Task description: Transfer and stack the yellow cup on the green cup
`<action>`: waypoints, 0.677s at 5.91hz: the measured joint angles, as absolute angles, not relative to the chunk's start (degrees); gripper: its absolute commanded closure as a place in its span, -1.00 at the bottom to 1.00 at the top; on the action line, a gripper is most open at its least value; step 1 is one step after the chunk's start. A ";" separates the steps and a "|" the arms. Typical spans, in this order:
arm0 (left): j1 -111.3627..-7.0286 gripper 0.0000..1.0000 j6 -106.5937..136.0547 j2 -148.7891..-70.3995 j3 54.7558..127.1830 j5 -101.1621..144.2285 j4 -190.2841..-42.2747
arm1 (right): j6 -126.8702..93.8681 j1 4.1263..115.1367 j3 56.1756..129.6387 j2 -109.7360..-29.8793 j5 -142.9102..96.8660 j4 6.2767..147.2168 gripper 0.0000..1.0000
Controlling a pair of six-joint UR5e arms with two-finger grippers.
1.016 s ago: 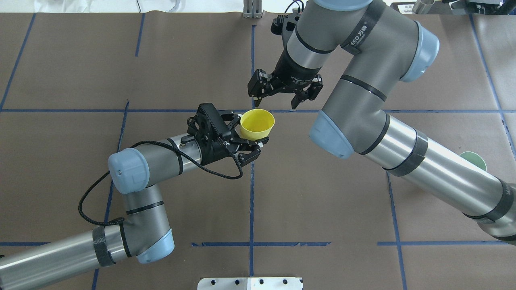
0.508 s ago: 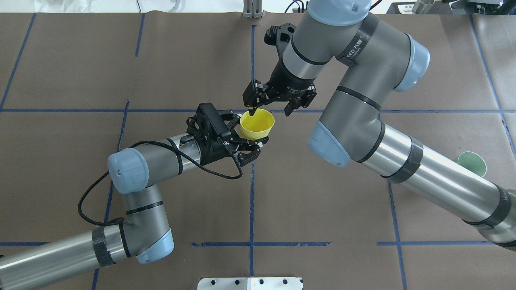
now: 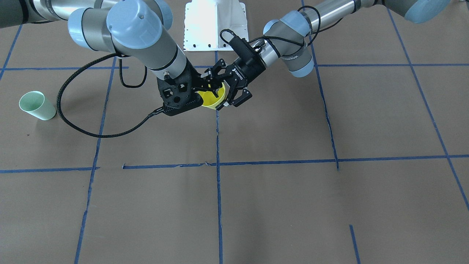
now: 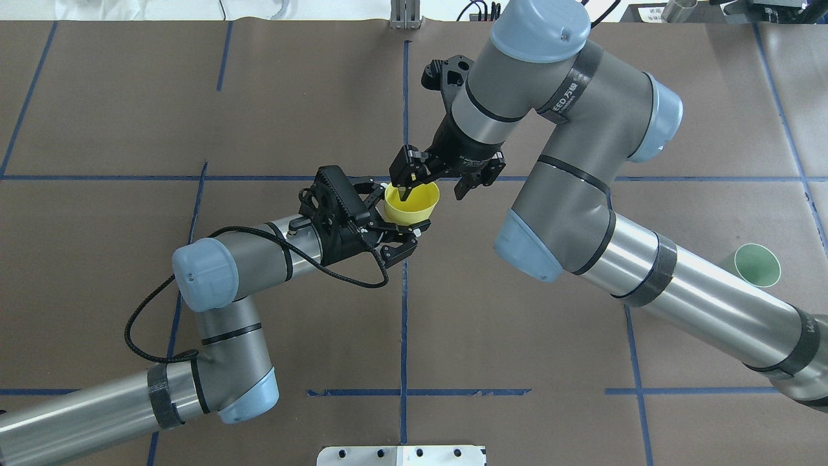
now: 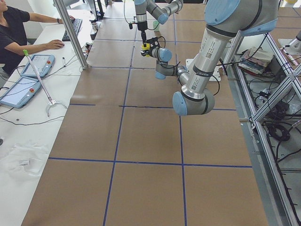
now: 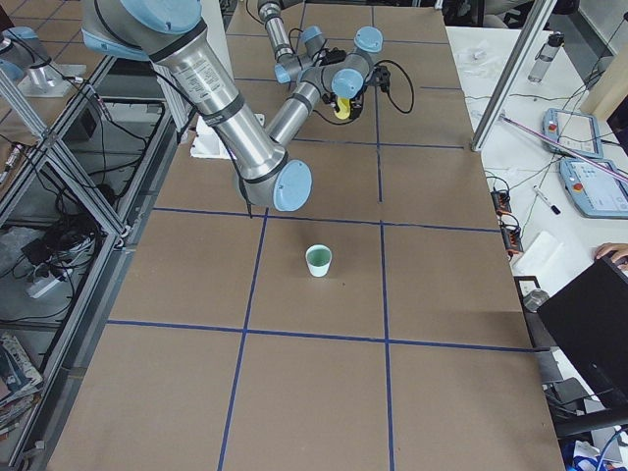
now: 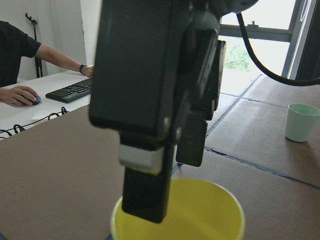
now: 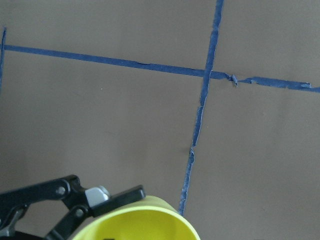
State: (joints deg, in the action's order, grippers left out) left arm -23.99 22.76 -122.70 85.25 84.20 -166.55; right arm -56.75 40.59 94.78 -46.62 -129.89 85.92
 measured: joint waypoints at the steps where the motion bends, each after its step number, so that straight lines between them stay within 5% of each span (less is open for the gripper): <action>1: -24.00 -0.36 22.74 -122.72 85.25 84.20 -166.55 | -56.19 40.25 94.79 -46.74 -129.84 85.88 -0.21; 4: -23.99 -0.62 22.68 -122.78 85.25 84.20 -166.50 | -55.90 40.08 94.81 -46.76 -129.79 85.95 0.88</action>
